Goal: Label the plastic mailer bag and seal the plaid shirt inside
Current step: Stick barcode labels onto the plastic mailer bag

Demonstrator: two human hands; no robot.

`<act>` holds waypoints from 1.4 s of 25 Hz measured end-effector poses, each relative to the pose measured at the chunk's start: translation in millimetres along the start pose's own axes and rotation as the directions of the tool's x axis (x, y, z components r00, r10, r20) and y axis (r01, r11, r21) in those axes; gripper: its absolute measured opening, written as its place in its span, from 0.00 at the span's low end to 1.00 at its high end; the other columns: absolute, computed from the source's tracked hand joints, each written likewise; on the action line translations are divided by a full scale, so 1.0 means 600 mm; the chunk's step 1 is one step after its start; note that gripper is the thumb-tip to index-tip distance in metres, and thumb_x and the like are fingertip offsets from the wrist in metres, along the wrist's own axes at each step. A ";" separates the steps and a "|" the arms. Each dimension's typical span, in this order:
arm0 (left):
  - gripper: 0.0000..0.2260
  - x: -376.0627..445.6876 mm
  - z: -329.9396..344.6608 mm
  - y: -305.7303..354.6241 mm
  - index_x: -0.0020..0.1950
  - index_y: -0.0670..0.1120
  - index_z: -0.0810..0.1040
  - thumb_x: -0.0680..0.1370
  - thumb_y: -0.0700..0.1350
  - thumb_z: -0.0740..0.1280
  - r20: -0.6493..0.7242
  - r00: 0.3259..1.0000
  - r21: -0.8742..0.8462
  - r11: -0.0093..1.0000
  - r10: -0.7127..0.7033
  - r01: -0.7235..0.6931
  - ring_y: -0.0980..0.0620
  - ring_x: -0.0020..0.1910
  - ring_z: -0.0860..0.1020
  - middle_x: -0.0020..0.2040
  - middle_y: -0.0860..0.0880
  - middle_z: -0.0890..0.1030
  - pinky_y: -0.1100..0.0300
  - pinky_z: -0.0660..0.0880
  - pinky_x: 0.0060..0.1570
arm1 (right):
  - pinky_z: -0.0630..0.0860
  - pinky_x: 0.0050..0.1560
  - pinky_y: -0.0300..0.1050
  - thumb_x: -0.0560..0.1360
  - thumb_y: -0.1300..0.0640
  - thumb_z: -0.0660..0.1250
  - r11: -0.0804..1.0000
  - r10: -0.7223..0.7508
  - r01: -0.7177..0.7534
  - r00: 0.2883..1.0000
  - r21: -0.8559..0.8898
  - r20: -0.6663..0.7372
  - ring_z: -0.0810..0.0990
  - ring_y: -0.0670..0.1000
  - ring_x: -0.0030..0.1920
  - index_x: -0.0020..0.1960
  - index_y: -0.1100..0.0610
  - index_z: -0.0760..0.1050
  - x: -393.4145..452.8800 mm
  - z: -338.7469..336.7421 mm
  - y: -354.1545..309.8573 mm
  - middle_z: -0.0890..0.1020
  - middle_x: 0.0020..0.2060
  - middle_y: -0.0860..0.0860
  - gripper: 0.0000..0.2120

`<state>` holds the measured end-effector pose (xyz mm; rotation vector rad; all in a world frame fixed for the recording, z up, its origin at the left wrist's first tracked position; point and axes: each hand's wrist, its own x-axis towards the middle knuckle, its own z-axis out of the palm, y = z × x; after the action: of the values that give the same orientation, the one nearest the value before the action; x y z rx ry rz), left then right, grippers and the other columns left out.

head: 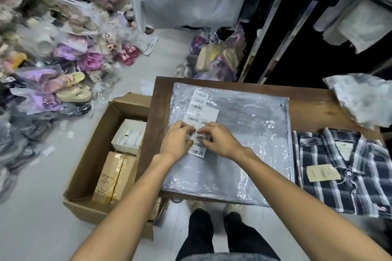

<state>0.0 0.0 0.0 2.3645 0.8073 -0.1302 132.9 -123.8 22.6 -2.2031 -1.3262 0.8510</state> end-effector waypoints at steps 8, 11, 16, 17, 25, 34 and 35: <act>0.24 0.006 -0.008 0.015 0.68 0.49 0.79 0.72 0.42 0.76 -0.017 0.996 0.028 0.995 -0.093 0.093 0.48 0.61 0.78 0.62 0.49 0.77 0.57 0.72 0.61 | 0.72 0.49 0.43 0.76 0.56 0.72 0.987 -0.074 0.086 0.993 -0.138 0.088 0.79 0.55 0.53 0.62 0.54 0.83 0.040 0.003 0.011 0.75 0.51 0.52 0.14; 0.24 0.011 -0.009 0.018 0.67 0.52 0.79 0.72 0.44 0.76 -0.024 0.992 0.084 0.989 -0.122 0.124 0.48 0.61 0.78 0.62 0.50 0.77 0.55 0.73 0.60 | 0.74 0.51 0.42 0.72 0.58 0.76 0.994 -0.029 0.036 0.997 -0.100 0.067 0.80 0.54 0.50 0.58 0.57 0.83 0.050 -0.008 0.021 0.73 0.47 0.49 0.15; 0.29 0.009 0.003 0.024 0.71 0.56 0.76 0.70 0.47 0.79 0.026 0.993 0.074 0.991 -0.115 0.113 0.46 0.62 0.73 0.61 0.46 0.72 0.56 0.70 0.64 | 0.77 0.49 0.44 0.69 0.59 0.78 0.997 0.078 -0.078 0.997 -0.024 0.006 0.78 0.50 0.42 0.52 0.57 0.83 0.031 -0.006 0.042 0.80 0.42 0.52 0.12; 0.30 0.008 0.006 0.026 0.71 0.56 0.76 0.70 0.47 0.79 0.037 0.993 0.063 0.992 -0.113 0.111 0.45 0.62 0.72 0.60 0.45 0.71 0.56 0.69 0.64 | 0.78 0.49 0.43 0.70 0.60 0.78 0.995 0.097 -0.097 0.995 -0.003 0.010 0.79 0.49 0.41 0.52 0.57 0.84 0.029 -0.005 0.045 0.82 0.42 0.52 0.11; 0.33 -0.001 0.007 0.033 0.76 0.63 0.66 0.74 0.50 0.75 0.125 0.990 0.115 0.992 -0.061 0.047 0.45 0.59 0.71 0.58 0.45 0.67 0.50 0.72 0.64 | 0.80 0.49 0.47 0.70 0.63 0.72 0.974 0.208 -0.204 0.978 0.102 -0.030 0.84 0.52 0.43 0.53 0.54 0.79 0.006 -0.009 0.042 0.85 0.38 0.50 0.13; 0.31 0.011 -0.011 0.031 0.76 0.70 0.62 0.74 0.64 0.70 0.305 0.952 0.220 0.974 -0.023 -0.047 0.43 0.53 0.79 0.52 0.50 0.66 0.51 0.76 0.52 | 0.80 0.49 0.51 0.71 0.64 0.72 0.955 0.267 -0.237 0.950 0.181 -0.164 0.83 0.54 0.43 0.55 0.55 0.72 -0.009 0.012 0.034 0.82 0.40 0.50 0.15; 0.32 0.013 -0.011 0.030 0.76 0.70 0.61 0.74 0.65 0.69 0.310 0.951 0.228 0.972 -0.018 -0.056 0.43 0.54 0.79 0.52 0.49 0.67 0.51 0.76 0.52 | 0.80 0.50 0.51 0.72 0.62 0.73 0.954 0.281 -0.254 0.943 0.160 -0.179 0.82 0.54 0.44 0.55 0.56 0.74 -0.010 0.014 0.035 0.81 0.43 0.51 0.15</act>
<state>16.0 -3.2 12.9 2.4814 0.6435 -0.6050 138.4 -138.2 4.9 -2.3235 -0.8615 0.7633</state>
